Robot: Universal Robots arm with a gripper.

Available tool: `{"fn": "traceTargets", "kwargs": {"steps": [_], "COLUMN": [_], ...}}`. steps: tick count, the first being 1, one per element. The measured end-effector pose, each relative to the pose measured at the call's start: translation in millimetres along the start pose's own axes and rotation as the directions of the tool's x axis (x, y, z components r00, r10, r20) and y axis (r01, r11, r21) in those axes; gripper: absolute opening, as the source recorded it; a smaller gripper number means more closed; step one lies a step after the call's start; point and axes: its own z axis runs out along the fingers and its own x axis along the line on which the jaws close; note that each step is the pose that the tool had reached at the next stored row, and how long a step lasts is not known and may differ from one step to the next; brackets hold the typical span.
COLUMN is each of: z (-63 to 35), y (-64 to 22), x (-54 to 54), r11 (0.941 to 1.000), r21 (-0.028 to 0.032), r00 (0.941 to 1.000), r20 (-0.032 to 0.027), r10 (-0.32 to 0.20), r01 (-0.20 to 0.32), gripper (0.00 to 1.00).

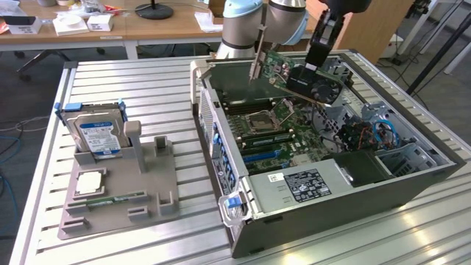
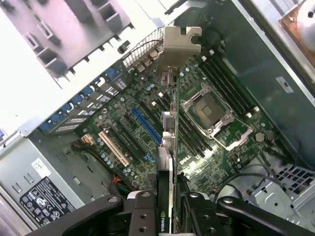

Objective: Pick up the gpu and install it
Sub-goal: 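Insert the gpu into the slot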

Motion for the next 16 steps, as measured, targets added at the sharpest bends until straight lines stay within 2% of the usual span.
{"fn": "traceTargets", "kwargs": {"steps": [4, 8, 12, 16], "z": [0.3, 0.7, 1.0, 1.3], "y": [0.0, 0.0, 0.0, -0.1], "x": [0.0, 0.0, 0.0, 0.0], "r11": [0.9977, 0.9907, 0.979, 0.9632], "r21": [-0.0014, -0.003, -0.0048, -0.0067], "r00": [0.9977, 0.9907, 0.9789, 0.9631], "r20": [-0.0034, -0.0066, -0.0099, -0.0129], "r10": [-0.068, -0.136, -0.204, -0.269], "r01": [0.068, 0.136, 0.204, 0.269], "gripper": [0.26, 0.26, 0.26, 0.26]}}
